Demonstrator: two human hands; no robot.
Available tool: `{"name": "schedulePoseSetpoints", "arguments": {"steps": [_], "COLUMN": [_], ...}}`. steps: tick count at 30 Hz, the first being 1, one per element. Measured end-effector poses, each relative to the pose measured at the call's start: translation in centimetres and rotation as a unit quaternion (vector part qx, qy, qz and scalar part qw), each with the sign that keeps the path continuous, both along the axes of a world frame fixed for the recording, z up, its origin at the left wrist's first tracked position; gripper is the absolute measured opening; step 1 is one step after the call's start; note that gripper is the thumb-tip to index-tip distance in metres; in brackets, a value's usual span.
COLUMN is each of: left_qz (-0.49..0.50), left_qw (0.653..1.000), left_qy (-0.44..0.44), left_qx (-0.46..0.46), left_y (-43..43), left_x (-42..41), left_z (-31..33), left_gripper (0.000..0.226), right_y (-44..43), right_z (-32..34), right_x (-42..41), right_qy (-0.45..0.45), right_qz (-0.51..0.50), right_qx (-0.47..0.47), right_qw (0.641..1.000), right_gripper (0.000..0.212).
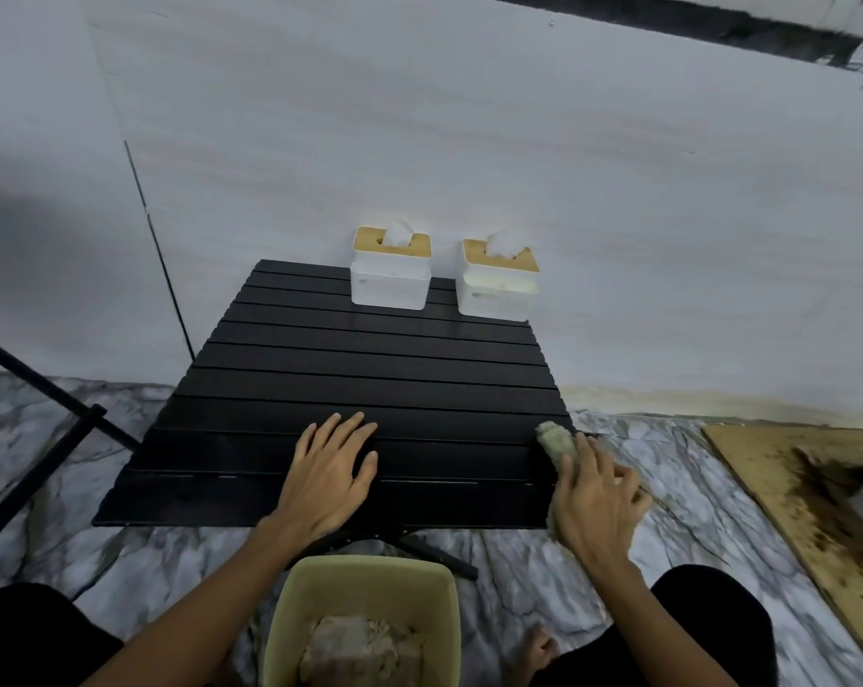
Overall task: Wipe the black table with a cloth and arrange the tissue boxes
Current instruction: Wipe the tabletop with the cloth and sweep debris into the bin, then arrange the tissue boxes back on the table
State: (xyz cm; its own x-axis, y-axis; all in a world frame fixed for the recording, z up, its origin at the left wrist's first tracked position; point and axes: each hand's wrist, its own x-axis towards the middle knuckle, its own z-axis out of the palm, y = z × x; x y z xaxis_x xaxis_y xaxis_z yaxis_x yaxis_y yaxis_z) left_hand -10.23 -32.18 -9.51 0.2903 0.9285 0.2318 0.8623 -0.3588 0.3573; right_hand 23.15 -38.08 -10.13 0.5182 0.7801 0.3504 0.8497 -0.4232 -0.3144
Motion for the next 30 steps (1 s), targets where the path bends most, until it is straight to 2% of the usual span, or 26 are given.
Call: {"name": "schedulePoseSetpoints", "arguments": {"steps": [2, 6, 10, 18, 21, 23, 27, 30], "left_qz": [-0.006, -0.009, -0.007, -0.003, 0.002, 0.011, 0.024, 0.027], "left_qw": [1.0, 1.0, 1.0, 1.0, 0.999, 0.997, 0.991, 0.987], "left_qy": [-0.003, -0.002, -0.004, -0.027, -0.05, -0.076, -0.128, -0.157], "left_qx": [0.001, 0.001, 0.005, 0.006, 0.01, 0.012, 0.011, 0.003], "left_y": [0.2, 0.3, 0.6, 1.2, 2.1, 3.1, 5.9, 9.0], "left_x": [0.7, 1.3, 1.2, 0.7, 0.4, 0.2, -0.2, -0.5], "left_z": [0.0, 0.0, 0.0, 0.4, 1.2, 1.9, 3.4, 4.7], "left_gripper": [0.062, 0.065, 0.065, 0.064, 0.063, 0.062, 0.056, 0.062], "right_y": [0.1, 1.1, 2.1, 1.8, 3.0, 4.6, 8.6, 13.0], "right_z": [0.2, 0.3, 0.8, 1.2, 2.0, 2.2, 3.3, 4.7], "right_x": [0.2, 0.0, -0.7, -0.9, -1.5, -2.3, -5.4, -7.7], "right_qy": [-0.027, -0.029, -0.007, -0.018, -0.06, -0.064, 0.022, 0.089], "right_qz": [0.032, 0.116, 0.114, 0.117, 0.108, 0.146, 0.242, 0.293], "right_qx": [-0.061, -0.115, -0.141, -0.192, -0.133, -0.066, -0.023, -0.043], "right_qw": [0.997, 0.986, 0.983, 0.974, 0.983, 0.985, 0.97, 0.951], "right_gripper": [0.06, 0.063, 0.074, 0.086, 0.081, 0.074, 0.072, 0.09]}}
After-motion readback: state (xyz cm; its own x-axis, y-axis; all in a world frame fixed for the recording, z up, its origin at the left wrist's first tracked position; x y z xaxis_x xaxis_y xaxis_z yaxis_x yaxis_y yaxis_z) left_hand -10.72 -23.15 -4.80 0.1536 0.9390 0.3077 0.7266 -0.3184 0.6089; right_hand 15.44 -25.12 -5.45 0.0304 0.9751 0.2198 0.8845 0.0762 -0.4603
